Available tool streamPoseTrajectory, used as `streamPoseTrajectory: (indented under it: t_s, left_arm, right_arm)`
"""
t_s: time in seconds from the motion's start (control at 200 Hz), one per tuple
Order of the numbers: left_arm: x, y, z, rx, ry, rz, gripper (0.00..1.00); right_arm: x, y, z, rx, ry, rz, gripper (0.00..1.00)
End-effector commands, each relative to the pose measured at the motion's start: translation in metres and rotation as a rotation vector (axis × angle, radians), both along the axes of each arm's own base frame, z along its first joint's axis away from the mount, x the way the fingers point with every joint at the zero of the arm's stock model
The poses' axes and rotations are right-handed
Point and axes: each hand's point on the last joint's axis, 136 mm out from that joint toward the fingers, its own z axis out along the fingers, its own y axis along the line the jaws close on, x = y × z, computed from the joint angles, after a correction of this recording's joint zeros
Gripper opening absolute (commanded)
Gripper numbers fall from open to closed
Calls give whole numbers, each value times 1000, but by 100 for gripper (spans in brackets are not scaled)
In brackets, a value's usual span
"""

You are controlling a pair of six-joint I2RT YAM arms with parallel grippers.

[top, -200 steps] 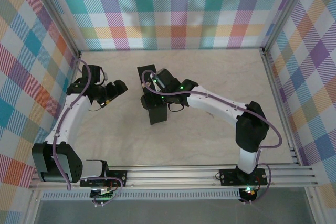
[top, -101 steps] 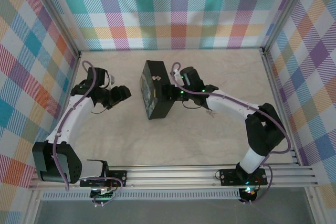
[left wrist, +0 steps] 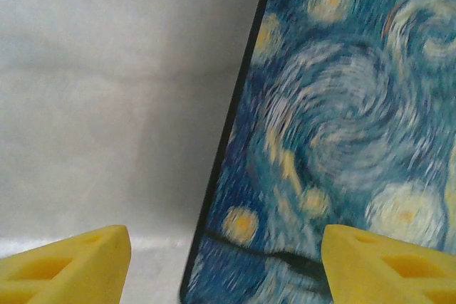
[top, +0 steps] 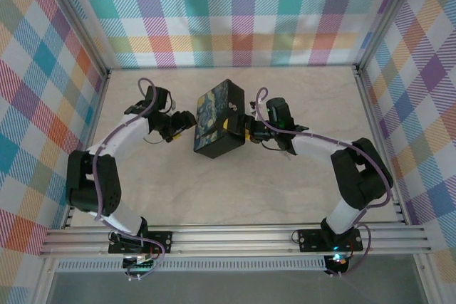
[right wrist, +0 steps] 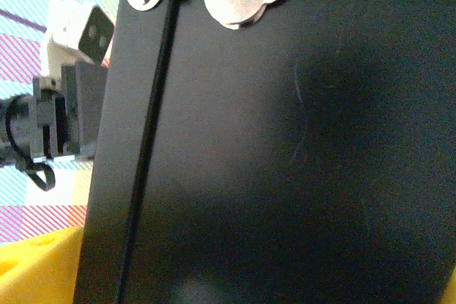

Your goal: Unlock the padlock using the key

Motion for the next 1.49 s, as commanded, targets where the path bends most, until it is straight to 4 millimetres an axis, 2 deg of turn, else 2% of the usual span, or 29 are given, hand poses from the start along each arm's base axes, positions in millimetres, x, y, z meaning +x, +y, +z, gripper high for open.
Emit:
streamPoseTrajectory:
  t_s: [0.0,0.135,0.34,0.555,0.57,0.77,0.88,1.11,1.22,1.27,1.355,1.425,1.49]
  left_arm:
    - [28,-13,18,-44,-71,6,71]
    - [36,-21,1,-18,-51,-13,71]
    - [26,-24,-35,94,15,-51,71]
    - [14,-3,-65,201,79,-2,69]
    - [13,-3,-67,205,82,-2,69]
    - [3,6,-89,245,125,8,68]
    - [2,6,-94,244,137,10,67]
    - [4,11,-96,275,140,32,67]
    - [5,10,-89,274,141,26,67]
    - [6,10,-79,271,118,20,67]
    - [12,10,-50,266,43,9,72]
    - [17,9,-23,263,-27,-11,79]
    - [23,10,-1,258,-93,-15,86]
  right_arm:
    - [-2,-2,-24,-30,31,5,97]
    - [2,-6,-29,-37,42,-1,97]
    - [3,-7,-35,-62,43,17,97]
    - [4,-12,-48,-124,71,17,97]
    - [4,-12,-48,-126,72,15,100]
    - [3,-26,-51,-138,82,-23,100]
    - [2,-31,-49,-141,76,-34,100]
    - [5,-39,-55,-191,87,-48,100]
    - [8,-41,-48,-195,68,-51,100]
    - [9,-42,-42,-205,48,-52,100]
    - [13,-52,-30,-249,0,-69,100]
    - [16,-68,-18,-281,-53,-93,100]
    - [20,-92,-5,-296,-96,-144,100]
